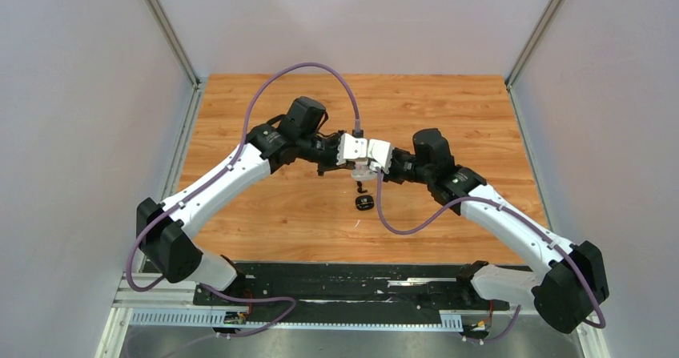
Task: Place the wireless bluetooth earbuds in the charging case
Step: Place the earbud in the charging case.
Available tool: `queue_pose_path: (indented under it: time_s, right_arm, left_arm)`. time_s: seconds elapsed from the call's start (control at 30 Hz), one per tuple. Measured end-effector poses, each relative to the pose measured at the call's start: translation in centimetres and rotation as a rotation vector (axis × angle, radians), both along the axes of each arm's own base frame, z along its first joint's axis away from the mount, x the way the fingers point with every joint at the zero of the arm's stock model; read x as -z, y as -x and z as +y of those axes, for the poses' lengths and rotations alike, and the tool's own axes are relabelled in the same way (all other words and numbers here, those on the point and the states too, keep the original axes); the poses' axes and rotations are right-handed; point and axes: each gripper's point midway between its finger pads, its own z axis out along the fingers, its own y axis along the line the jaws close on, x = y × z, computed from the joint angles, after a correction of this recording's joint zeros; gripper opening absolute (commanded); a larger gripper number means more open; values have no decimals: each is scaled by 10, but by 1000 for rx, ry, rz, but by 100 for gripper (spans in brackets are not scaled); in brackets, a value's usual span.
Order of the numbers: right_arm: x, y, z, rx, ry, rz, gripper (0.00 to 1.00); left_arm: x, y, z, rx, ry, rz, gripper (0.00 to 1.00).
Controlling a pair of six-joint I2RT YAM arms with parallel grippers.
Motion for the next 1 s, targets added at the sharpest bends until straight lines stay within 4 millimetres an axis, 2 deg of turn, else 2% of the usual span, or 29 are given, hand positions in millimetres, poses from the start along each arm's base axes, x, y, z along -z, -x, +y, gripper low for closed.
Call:
queue_pose_path:
  time_s: [0.17, 0.7, 1.0]
  right_arm:
    - [-15, 2, 7, -11, -48, 15, 0]
    - [-11, 6, 7, -3, -54, 67, 0]
    - [-8, 5, 6, 25, -61, 96, 0]
  left_arm:
    - [3, 2, -2, -11, -12, 50, 0]
    - [7, 6, -3, -44, -39, 85, 0]
    - [6, -4, 2, -124, -64, 59, 0]
